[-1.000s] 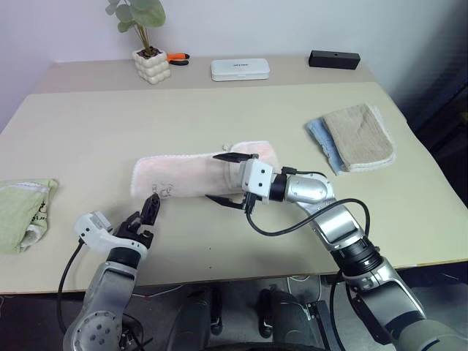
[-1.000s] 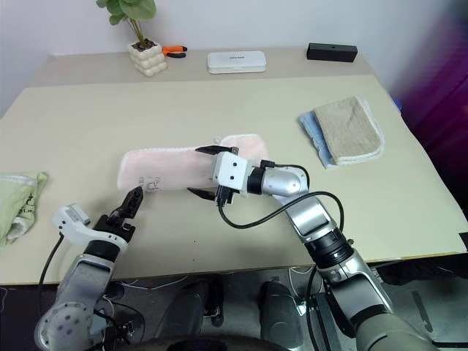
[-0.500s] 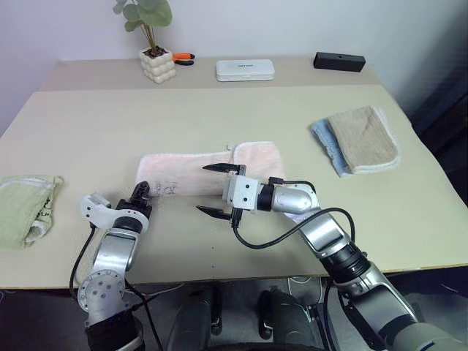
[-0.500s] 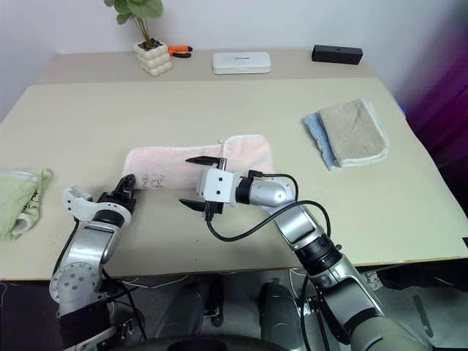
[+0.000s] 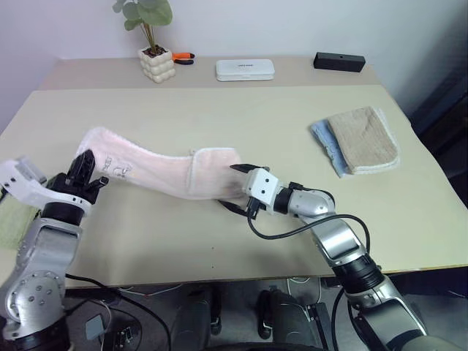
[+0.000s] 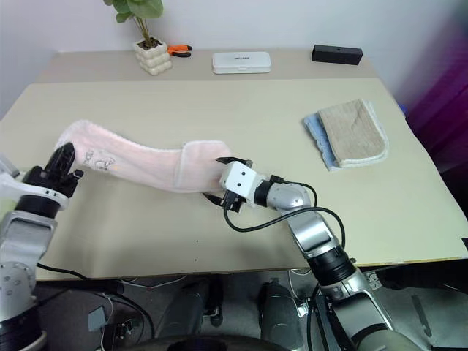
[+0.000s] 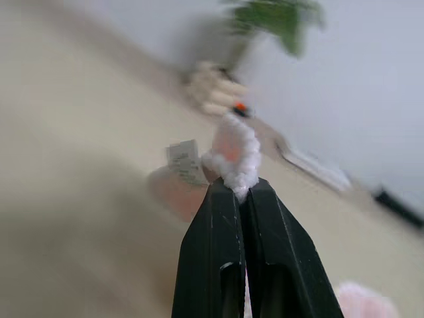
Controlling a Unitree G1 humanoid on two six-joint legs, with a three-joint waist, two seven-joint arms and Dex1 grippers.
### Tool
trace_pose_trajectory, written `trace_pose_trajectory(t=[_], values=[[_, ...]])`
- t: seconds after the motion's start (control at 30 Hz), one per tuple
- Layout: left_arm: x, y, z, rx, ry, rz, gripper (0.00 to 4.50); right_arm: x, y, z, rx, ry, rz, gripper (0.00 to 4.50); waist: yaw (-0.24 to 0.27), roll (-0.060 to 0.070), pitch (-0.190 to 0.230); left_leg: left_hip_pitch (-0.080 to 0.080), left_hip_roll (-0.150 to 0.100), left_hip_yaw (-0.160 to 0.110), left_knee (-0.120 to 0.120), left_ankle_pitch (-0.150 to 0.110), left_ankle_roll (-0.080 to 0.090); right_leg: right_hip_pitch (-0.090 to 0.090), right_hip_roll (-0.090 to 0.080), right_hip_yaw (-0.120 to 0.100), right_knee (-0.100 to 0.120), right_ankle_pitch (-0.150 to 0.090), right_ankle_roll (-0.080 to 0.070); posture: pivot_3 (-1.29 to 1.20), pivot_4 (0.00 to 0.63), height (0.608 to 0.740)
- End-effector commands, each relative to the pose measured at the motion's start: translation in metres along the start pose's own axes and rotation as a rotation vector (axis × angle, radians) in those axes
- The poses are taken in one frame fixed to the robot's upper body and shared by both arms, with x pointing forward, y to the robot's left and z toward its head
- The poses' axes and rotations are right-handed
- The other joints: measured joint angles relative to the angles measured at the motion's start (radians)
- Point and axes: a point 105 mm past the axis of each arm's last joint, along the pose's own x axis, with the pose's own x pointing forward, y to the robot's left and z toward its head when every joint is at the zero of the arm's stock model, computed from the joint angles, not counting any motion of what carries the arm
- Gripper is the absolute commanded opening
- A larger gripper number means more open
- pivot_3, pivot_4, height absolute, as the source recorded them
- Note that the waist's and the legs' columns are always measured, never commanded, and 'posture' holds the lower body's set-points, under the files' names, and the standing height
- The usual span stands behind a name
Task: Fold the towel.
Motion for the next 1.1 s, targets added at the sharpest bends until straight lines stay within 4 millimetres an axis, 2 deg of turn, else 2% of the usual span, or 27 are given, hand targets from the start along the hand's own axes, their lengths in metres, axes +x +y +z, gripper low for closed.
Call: trace_pose_trajectory(t=[0.03, 0.13, 0.2, 0.47, 0.57, 0.67, 0.77, 0.83, 0.93, 0.97, 1.0, 1.1], values=[[0.005, -0.054, -0.016, 0.158, 0.091, -0.277, 0.04, -0.003, -0.005, 0.017, -0.033, -0.058, -0.012, 4.5, -0.001, 0.0, 0.0, 0.0, 0.0, 0.001, 0.0, 0.0, 0.0, 0.0, 0.0, 0.001, 0.0, 0.0, 0.0, 0.0, 0.15, 0.734], [0.006, -0.092, -0.048, 0.258, 0.219, -0.49, 0.04, -0.002, -0.007, 0.018, -0.033, -0.062, -0.023, 4.5, -0.002, 0.0, 0.0, 0.0, 0.0, 0.002, -0.001, 0.0, -0.001, 0.0, 0.001, 0.002, 0.0, 0.0, 0.0, 0.0, 0.15, 0.734], [0.006, -0.11, -0.069, 0.279, 0.282, -0.59, 0.04, -0.001, -0.009, 0.019, -0.028, -0.067, -0.034, 4.5, -0.002, 0.0, 0.0, 0.0, 0.001, 0.003, -0.001, 0.0, -0.001, -0.001, 0.002, 0.002, 0.0, 0.001, 0.001, 0.0, 0.15, 0.734], [0.03, -0.135, -0.117, 0.253, 0.379, -0.674, 0.04, -0.007, -0.015, 0.012, -0.035, -0.037, -0.073, 4.5, -0.001, 0.0, 0.0, 0.0, 0.004, 0.004, -0.001, 0.002, 0.0, -0.002, 0.005, 0.003, 0.001, 0.002, 0.003, 0.0, 0.15, 0.734], [0.03, -0.138, -0.124, 0.26, 0.395, -0.692, 0.04, -0.01, -0.02, 0.01, -0.039, -0.026, -0.095, 4.5, -0.003, 0.0, 0.0, 0.0, 0.004, 0.004, -0.001, 0.002, 0.0, -0.002, 0.005, 0.004, 0.001, 0.002, 0.003, 0.0, 0.15, 0.734], [0.031, -0.143, -0.12, 0.179, 0.38, -0.704, 0.04, -0.012, -0.022, 0.007, -0.046, -0.013, -0.103, 4.5, -0.002, 0.0, 0.0, 0.0, 0.005, 0.004, -0.001, 0.002, 0.0, -0.002, 0.005, 0.003, 0.001, 0.002, 0.003, 0.0, 0.15, 0.734], [0.028, -0.144, -0.118, 0.153, 0.387, -0.717, 0.96, -0.013, -0.024, 0.007, -0.049, -0.009, -0.106, 4.5, -0.002, 0.0, 0.0, -0.001, 0.005, 0.004, 0.0, 0.002, 0.001, -0.002, 0.005, 0.003, 0.001, 0.002, 0.003, 0.0, 0.15, 0.734], [0.024, -0.142, -0.113, 0.141, 0.385, -0.719, 1.93, -0.016, -0.027, 0.006, -0.053, -0.005, -0.111, 4.5, -0.002, 0.0, 0.0, 0.0, 0.005, 0.004, 0.0, 0.002, 0.001, -0.002, 0.005, 0.003, 0.001, 0.002, 0.003, 0.0, 0.15, 0.734], [0.017, -0.135, -0.093, 0.076, 0.35, -0.729, 3.43, -0.024, -0.035, 0.004, -0.059, 0.007, -0.104, 4.5, -0.003, 0.0, 0.0, -0.001, 0.005, 0.004, 0.0, 0.001, 0.001, -0.002, 0.005, 0.003, 0.001, 0.002, 0.003, 0.0, 0.15, 0.734], [0.014, -0.132, -0.087, 0.062, 0.344, -0.723, 3.43, -0.027, -0.036, 0.004, -0.057, 0.01, -0.097, 4.5, -0.003, 0.0, 0.0, -0.001, 0.005, 0.004, 0.0, 0.001, 0.001, -0.002, 0.005, 0.003, 0.001, 0.002, 0.003, 0.0, 0.15, 0.734], [0.012, -0.125, -0.079, 0.054, 0.333, -0.71, 3.47, -0.03, -0.039, 0.004, -0.055, 0.011, -0.088, 4.25, -0.004, 0.0, 0.0, 0.0, 0.005, 0.004, 0.0, 0.001, 0.001, -0.002, 0.005, 0.003, 0.001, 0.002, 0.003, 0.0, 0.15, 0.734], [0.006, -0.106, -0.055, 0.037, 0.267, -0.664, 3.49, -0.04, -0.044, 0.003, -0.044, 0.024, -0.063, 3.21, -0.004, 0.0, 0.0, 0.0, 0.006, 0.003, 0.001, 0.001, 0.001, -0.002, 0.005, 0.003, 0.001, 0.002, 0.003, 0.0, 0.15, 0.734]])
